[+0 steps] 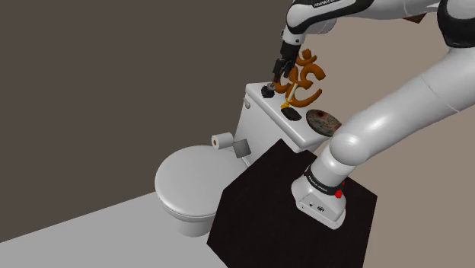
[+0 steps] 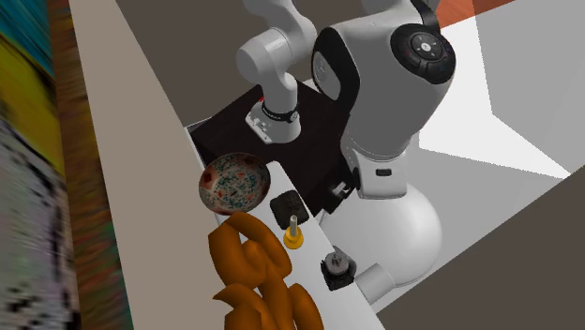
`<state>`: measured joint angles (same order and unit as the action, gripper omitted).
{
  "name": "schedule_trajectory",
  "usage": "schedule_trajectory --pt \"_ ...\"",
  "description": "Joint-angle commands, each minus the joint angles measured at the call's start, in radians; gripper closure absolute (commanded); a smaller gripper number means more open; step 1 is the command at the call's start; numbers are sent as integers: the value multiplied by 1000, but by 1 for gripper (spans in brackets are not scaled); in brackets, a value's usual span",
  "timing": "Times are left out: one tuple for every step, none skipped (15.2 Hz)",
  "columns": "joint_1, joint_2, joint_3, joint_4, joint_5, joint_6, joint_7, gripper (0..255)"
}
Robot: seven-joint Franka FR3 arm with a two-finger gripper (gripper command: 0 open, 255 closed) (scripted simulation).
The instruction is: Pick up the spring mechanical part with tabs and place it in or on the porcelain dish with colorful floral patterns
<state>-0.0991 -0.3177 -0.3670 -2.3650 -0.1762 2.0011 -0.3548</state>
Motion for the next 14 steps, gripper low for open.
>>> schedule_trajectory --pt "0 81 -35 28 25 66 -42 0" --pt "-1 118 -50 45 41 91 -65 0" --pt "-2 155 -64 63 60 115 -89 0" --pt "-3 194 -77 82 81 137 -114 0" --pt "-5 233 -89 103 104 158 -140 0" --pt "-9 272 -99 125 131 177 -168 0" --pt "-13 313 -108 148 159 194 -196 0" --pt "-19 353 -115 173 189 209 -225 0" --pt "-27 394 -119 200 220 223 -254 0" --pt "-36 436 -121 228 252 234 -283 0" --pt "-40 442 -119 232 257 236 -287 0" --pt "-42 450 -118 227 263 248 -291 0" --pt "-43 458 -116 222 268 261 -295 0" --pt "-44 467 -115 217 274 273 -299 0"
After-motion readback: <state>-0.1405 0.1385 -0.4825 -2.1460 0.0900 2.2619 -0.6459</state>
